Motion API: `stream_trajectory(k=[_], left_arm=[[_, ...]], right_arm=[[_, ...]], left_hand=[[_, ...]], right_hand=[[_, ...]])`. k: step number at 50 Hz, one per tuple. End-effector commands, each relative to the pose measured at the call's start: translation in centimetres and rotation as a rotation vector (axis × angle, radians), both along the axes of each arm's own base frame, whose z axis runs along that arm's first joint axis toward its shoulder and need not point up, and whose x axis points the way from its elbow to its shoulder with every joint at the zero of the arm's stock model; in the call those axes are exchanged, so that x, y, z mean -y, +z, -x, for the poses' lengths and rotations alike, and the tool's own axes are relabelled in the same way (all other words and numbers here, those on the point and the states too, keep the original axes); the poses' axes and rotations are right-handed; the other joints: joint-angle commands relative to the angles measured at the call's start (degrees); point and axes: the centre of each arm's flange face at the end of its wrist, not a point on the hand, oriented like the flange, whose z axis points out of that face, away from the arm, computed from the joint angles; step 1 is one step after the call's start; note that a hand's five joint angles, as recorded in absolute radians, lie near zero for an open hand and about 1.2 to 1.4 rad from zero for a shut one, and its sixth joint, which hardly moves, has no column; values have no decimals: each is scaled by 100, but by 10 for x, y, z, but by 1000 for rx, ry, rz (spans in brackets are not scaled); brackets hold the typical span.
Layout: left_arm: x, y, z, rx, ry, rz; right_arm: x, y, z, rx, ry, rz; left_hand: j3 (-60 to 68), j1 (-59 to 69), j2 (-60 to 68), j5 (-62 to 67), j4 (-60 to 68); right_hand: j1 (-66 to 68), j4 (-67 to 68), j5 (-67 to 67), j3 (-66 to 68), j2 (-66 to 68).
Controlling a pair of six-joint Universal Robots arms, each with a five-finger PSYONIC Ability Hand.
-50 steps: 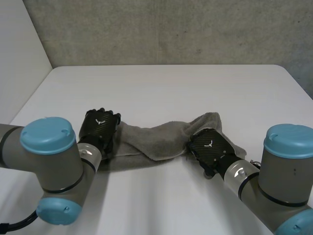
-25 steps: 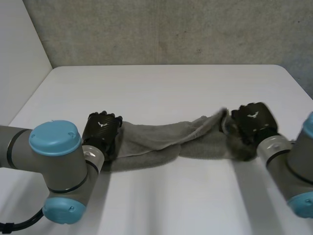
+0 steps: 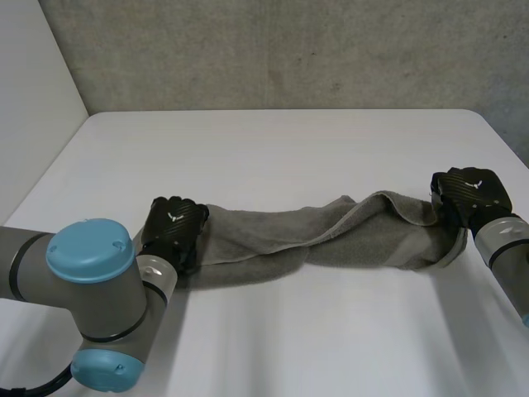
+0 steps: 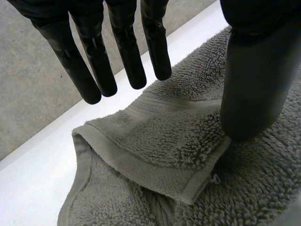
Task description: Fold the towel.
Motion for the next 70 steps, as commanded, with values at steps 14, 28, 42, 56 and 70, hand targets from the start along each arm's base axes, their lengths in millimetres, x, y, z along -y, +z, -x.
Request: stream_trajectory(k=[14,28,42,56,70], left_arm=[[4,-17,3,52,-31,-15],[21,-2,-4,79,2,90],[32,19,-11,35,34,175],[18,154,-34,-166,102,443],[-8,199,-44,-133,85,270]], right_arm=[[23,2,27,125,-107,-18],[20,0,25,118,-97,-38],[17,1,24,110,-90,-38],[-31,175,10,113,100,206],[-47,200,5,-211,182,79]], left_hand=[[-88,-101,-94,-1051,-101],[3875,3862,3869,2912,3862],[3880,3867,3874,2917,3867],[3880,3867,3874,2917,3867],[3880,3867,3874,2917,3867]], right_hand=[[346,353,289,409,448],[346,353,289,409,448],[346,353,289,409,448],[346,353,289,409,448],[346,353,289,409,448]])
